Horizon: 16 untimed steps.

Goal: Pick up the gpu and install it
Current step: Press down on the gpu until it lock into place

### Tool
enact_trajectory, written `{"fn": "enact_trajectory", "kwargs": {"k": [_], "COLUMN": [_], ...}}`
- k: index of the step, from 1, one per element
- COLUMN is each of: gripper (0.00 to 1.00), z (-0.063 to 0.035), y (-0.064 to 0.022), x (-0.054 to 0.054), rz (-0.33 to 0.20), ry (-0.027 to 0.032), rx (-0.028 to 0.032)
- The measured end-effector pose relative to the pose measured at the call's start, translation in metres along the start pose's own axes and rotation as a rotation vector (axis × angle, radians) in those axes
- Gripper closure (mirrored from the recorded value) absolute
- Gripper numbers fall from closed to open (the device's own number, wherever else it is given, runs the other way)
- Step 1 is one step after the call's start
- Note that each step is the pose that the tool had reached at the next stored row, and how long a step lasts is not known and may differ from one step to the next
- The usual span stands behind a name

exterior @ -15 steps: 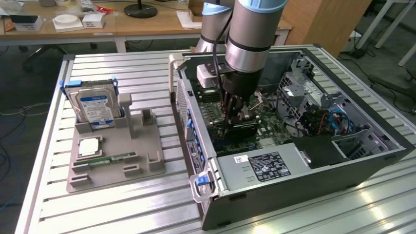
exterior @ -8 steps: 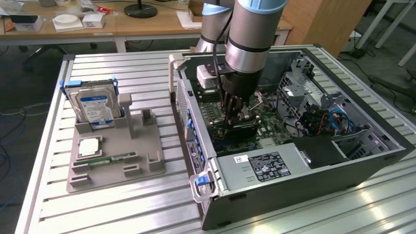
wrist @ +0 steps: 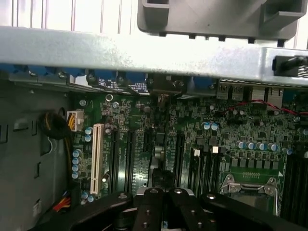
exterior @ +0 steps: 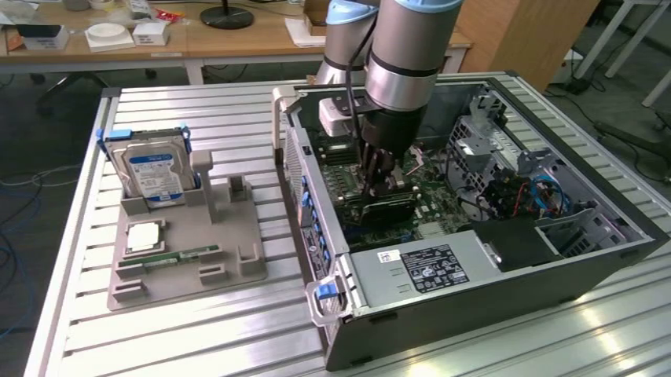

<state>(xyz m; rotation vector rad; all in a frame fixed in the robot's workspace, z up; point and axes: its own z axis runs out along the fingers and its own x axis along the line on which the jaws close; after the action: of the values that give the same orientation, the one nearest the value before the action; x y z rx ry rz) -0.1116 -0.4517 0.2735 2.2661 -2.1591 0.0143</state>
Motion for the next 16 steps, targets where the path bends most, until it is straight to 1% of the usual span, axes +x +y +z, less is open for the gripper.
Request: {"fn": "enact_trajectory", "kwargs": {"k": [5,12,16], "gripper": [0.90,0.90,0.90], "z": [0.0004,0.0013,0.0019], "y": [-0.0071,-0.0193,-0.0239], "x": [0.000,0.001,0.001], "rz": [0.000,0.000,-0.001], "ry": [-0.0001,-0.0001,-0.0001], "rx": [0.0001,0.0001,0.0001]}}
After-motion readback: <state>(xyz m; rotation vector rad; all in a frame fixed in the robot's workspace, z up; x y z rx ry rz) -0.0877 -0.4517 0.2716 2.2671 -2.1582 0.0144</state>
